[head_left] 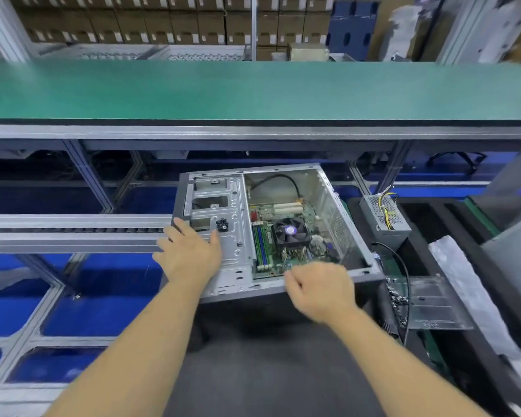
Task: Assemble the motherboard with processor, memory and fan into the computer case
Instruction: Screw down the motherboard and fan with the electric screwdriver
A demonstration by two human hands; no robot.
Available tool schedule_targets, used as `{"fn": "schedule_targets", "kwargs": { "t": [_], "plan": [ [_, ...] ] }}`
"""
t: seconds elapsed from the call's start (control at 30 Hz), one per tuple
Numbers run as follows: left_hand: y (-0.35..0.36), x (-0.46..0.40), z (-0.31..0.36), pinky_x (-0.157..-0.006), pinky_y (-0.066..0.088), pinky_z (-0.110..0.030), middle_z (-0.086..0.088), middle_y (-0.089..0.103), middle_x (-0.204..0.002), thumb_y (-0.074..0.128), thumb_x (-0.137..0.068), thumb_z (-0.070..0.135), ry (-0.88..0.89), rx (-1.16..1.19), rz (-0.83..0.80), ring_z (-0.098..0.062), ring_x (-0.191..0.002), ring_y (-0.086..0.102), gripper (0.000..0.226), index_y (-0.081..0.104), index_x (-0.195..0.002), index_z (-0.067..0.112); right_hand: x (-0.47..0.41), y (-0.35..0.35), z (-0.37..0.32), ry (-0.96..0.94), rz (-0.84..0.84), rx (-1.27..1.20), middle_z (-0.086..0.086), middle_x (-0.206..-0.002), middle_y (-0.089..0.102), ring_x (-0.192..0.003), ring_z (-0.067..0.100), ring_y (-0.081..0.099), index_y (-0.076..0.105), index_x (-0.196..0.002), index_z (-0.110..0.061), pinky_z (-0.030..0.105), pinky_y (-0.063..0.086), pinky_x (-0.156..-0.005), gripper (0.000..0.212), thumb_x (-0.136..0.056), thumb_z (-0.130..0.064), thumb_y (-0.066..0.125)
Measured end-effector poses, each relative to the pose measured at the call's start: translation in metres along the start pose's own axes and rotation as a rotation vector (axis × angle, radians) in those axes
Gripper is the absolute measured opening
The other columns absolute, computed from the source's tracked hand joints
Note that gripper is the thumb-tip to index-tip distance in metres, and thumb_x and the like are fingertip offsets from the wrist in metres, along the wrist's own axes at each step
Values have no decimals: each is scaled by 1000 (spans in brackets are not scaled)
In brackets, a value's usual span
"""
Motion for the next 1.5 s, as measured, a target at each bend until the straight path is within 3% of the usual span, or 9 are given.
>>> {"fn": "schedule_targets", "kwargs": {
  "t": [0.2,0.3,0.5,0.73,0.9,1.03,1.17,1.37,1.5],
  "plan": [
    [-2,33,-2,-101,35,-47,-18,39,-145,15,-91,71,70,-163,82,-32,-132,35,90,30,-147,2,-31,0,32,51,-69,-71,0,-49,45,-57,27,46,32,-54,-17,37,40,-69,58,-105,-42,37],
    [-1,12,10,-117,20,-49,-12,17,-161,21,-98,64,305,-26,103,-30,-147,17,77,11,-156,13,-10,8,-25,113,83,-93,-2,-63,61,-68,27,56,52,-60,-23,43,43,-85,51,-102,-43,32],
    [6,-30,40,-115,23,-47,1,38,-154,20,-102,53,698,49,-44,-21,-143,29,58,39,-147,23,-14,10,-74,395,2,-48,5,-64,71,-74,26,67,74,-77,-13,49,37,-108,67,-101,-54,26],
    [-10,-52,47,-102,32,-44,-3,59,-133,10,-98,57,639,382,-168,-28,-127,49,57,59,-111,30,-4,14,-49,145,145,-195,-3,-40,47,-41,24,40,49,-53,-19,39,50,-75,43,-86,-44,59],
    [-5,-63,55,-119,18,-45,-7,56,-141,9,-102,57,740,39,-292,-22,-136,42,71,71,-115,27,18,13,-26,-45,163,-183,-7,-43,23,-45,19,20,29,-56,-23,29,45,-67,42,-83,-45,52],
    [5,-63,45,-106,33,-40,-5,60,-66,12,-104,51,829,-40,-237,-19,-83,57,73,56,-60,14,20,9,2,-116,154,-208,-2,-39,27,-38,24,27,34,-48,-20,27,42,-59,37,-80,-34,48],
    [12,-45,61,-91,37,-42,-5,60,-66,10,-107,35,768,-51,-100,-27,-70,50,62,63,-83,14,-4,0,45,-146,-71,-204,0,-43,41,-44,29,39,43,-50,-15,33,38,-63,42,-89,-27,38],
    [18,-31,82,-79,43,-38,-12,68,-102,20,-102,44,556,-82,-187,-27,-81,57,54,63,-93,13,-32,-8,92,85,-212,-224,16,-78,61,-88,34,54,62,-73,-3,44,41,-97,30,-99,-10,50],
    [21,-34,66,-71,43,-37,-7,57,-82,21,-101,40,645,-94,-58,-26,-81,49,46,53,-77,17,6,2,68,577,-18,-551,15,-161,28,-149,32,22,39,-154,-13,43,22,-120,51,-104,-16,50]
  ]
}}
Point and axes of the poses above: each hand's wrist, its own x-axis away from the middle knuckle, its own y-axis out of the palm, z = x × y, the point moved 1 cm from there along -x, towards the middle knuckle
